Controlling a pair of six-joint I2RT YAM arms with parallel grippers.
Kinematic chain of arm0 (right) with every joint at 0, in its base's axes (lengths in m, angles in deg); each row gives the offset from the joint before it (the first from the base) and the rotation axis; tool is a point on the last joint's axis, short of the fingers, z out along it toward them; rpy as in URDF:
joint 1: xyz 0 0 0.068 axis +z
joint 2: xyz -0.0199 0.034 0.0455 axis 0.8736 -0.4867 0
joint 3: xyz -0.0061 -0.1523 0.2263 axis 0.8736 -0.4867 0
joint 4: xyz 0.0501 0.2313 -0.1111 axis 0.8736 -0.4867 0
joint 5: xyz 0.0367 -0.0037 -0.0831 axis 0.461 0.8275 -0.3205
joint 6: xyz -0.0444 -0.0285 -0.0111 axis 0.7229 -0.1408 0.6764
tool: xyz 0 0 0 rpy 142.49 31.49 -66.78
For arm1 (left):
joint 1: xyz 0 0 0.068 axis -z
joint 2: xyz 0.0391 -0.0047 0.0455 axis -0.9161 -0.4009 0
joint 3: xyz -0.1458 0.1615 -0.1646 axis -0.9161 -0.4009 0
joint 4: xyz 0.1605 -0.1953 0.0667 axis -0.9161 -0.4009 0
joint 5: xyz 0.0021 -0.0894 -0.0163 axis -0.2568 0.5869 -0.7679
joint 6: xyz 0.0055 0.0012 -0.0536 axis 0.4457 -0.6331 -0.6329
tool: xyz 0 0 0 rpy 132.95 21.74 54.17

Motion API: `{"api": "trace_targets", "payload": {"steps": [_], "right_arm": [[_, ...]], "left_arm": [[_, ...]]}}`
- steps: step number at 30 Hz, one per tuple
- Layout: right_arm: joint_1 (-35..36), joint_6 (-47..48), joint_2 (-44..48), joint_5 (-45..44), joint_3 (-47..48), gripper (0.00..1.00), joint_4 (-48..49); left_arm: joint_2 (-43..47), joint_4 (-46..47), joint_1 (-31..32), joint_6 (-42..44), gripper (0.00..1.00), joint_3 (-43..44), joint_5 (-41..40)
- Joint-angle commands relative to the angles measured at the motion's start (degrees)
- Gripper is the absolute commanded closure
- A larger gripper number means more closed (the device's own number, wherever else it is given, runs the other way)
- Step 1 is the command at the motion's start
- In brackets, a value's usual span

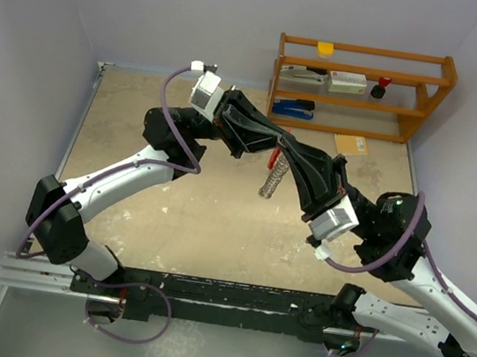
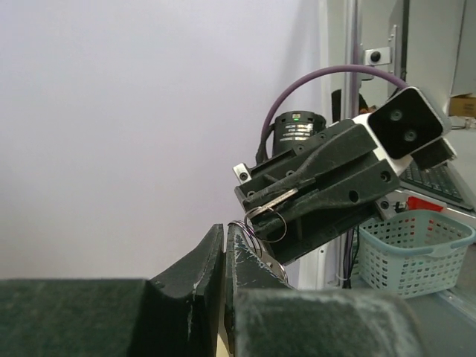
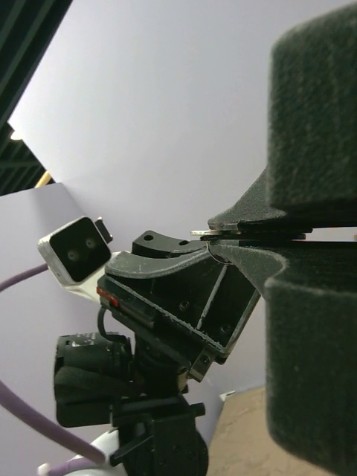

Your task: Remove the keys from the keyring

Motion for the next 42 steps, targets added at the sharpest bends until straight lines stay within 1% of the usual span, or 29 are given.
{"api": "trace_targets", "payload": {"steps": [1, 5, 13, 16, 18, 27, 34, 38, 42], "right_arm": [[1.0, 2.4, -3.8, 4.5, 1.3, 1.00, -2.4], [1.0, 4.1, -4.8, 4.7, 2.3, 1.00, -3.5], [1.0, 4.9, -6.6, 5.3, 3.8, 1.00, -5.8], [1.0, 5.2, -7.6, 5.8, 5.0, 1.00, -8.6], [1.0, 5.3, -7.9, 6.0, 5.5, 1.00, -9.8], [1.0, 5.2, -8.0, 5.2, 7.1, 1.00, -15.4], [1.0, 3.7, -7.7, 3.4, 8.4, 1.00, -18.9], [1.0, 3.5, -6.5, 2.5, 7.1, 1.00, -18.4], [1.0, 3.0, -5.3, 0.9, 6.1, 1.00, -17.9]], "left_arm": [[-2.0, -8.3, -0.6, 3.2, 1.00, 1.3, -1.3], [-3.5, -7.1, -2.2, 0.6, 1.00, 1.4, -2.4], [-9.3, 10.7, -7.5, -16.6, 1.00, 1.0, -6.9], [-10.8, 15.1, -8.9, -20.8, 1.00, 1.1, -8.5], [-11.2, 15.9, -9.4, -21.4, 1.00, 1.1, -9.1], [-7.8, 12.1, -11.5, -17.3, 1.00, 1.0, -9.4], [-1.4, -1.6, -12.0, -5.0, 1.00, -0.9, -11.7], [2.0, -7.1, -12.1, 0.7, 1.00, -2.1, -13.5], [4.7, -10.0, -13.0, 3.4, 1.00, -3.5, -15.6]]}}
